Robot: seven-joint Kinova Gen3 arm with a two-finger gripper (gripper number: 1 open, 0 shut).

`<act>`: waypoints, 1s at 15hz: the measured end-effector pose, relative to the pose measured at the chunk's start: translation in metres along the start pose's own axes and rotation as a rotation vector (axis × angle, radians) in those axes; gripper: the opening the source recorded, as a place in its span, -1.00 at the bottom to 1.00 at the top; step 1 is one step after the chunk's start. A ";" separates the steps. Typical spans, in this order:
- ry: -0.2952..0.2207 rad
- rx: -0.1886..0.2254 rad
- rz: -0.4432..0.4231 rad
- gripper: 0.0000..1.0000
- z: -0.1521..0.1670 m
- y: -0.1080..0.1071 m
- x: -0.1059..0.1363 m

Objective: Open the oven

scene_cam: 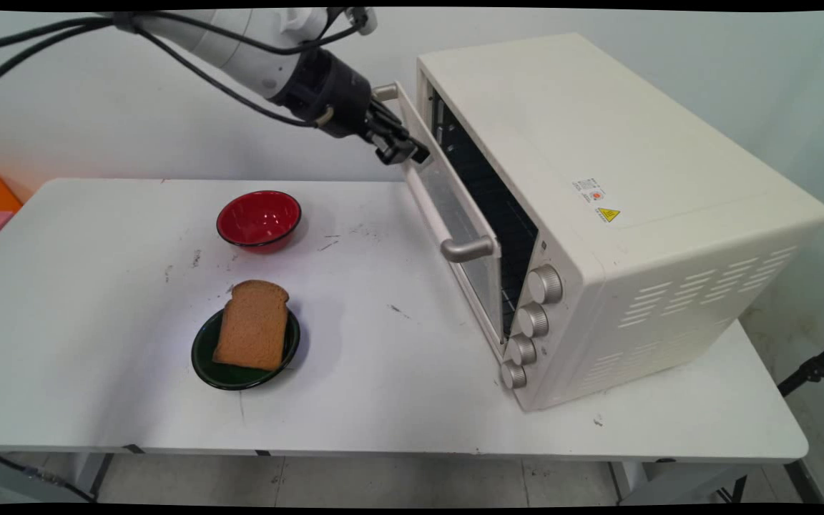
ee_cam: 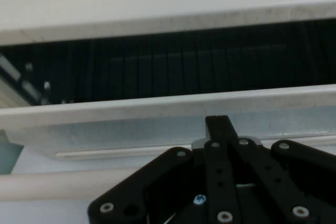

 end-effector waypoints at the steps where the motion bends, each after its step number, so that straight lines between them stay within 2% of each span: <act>1: -0.006 -0.001 0.001 -1.00 -0.001 -0.001 -0.004; 8: -0.046 -0.010 0.007 -1.00 -0.007 -0.004 -0.031; 15: -0.048 -0.006 0.008 -1.00 -0.009 -0.009 -0.068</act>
